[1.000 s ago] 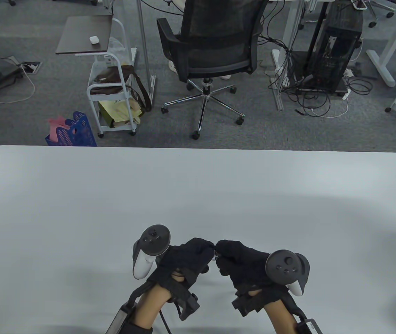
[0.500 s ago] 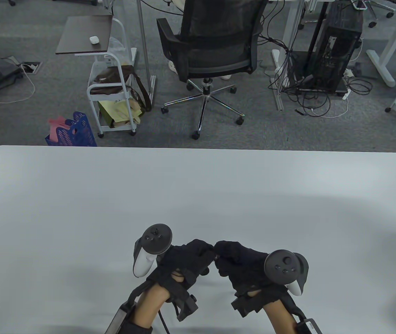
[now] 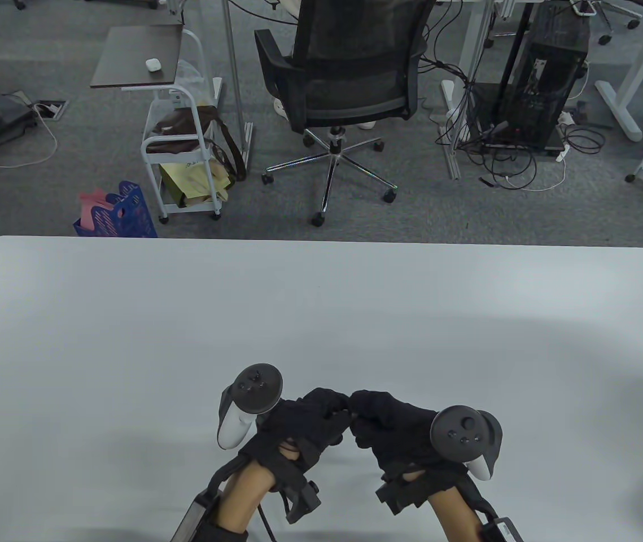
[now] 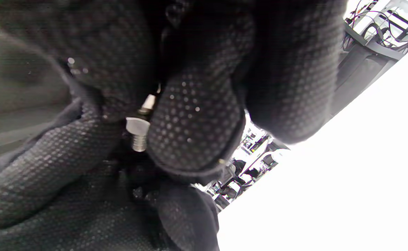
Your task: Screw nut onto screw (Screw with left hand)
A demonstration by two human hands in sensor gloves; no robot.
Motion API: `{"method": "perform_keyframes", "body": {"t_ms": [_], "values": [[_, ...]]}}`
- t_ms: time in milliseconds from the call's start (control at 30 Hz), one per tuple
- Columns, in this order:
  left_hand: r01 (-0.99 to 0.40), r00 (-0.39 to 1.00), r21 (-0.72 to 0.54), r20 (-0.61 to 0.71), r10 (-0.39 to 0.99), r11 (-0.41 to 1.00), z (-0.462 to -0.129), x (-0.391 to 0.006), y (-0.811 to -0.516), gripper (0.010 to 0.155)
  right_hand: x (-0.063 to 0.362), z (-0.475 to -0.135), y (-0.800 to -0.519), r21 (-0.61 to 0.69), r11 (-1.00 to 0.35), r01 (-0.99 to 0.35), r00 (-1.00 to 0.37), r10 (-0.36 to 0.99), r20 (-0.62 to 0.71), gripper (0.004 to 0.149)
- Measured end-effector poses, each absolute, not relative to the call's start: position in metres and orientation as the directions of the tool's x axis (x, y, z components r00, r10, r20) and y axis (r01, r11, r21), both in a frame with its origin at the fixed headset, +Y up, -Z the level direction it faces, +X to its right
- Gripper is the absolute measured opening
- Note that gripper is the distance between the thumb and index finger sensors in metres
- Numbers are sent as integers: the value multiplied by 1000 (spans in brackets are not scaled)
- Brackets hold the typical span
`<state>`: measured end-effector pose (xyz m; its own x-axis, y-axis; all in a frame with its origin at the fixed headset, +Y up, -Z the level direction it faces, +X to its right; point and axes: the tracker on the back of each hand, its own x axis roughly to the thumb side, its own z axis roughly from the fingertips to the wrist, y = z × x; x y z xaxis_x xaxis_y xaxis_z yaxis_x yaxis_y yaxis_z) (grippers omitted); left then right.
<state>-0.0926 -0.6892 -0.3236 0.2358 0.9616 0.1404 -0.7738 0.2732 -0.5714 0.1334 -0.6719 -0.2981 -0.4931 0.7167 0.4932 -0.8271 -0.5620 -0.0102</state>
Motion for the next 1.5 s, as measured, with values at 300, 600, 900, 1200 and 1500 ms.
{"method": "perform_keyframes", "body": {"t_ms": [300, 600, 900, 1200, 1500], "values": [[-787, 272, -531, 159, 949, 315, -322, -91, -687, 56, 133, -298, -672, -8, -563, -826, -493, 715, 496, 46], [-808, 256, -508, 150, 955, 297, -323, -92, -690, 62, 134, -298, -672, -13, -557, -830, -491, 720, 491, 46], [-791, 240, -539, 161, 957, 288, -321, -91, -688, 69, 134, -298, -673, -9, -558, -830, -489, 720, 492, 46], [-770, 266, -552, 180, 947, 321, -322, -90, -684, 56, 133, -298, -674, -3, -556, -831, -485, 724, 491, 46], [-773, 290, -537, 173, 941, 337, -322, -89, -686, 56, 134, -300, -676, 26, -555, -831, -481, 742, 468, 46]]}}
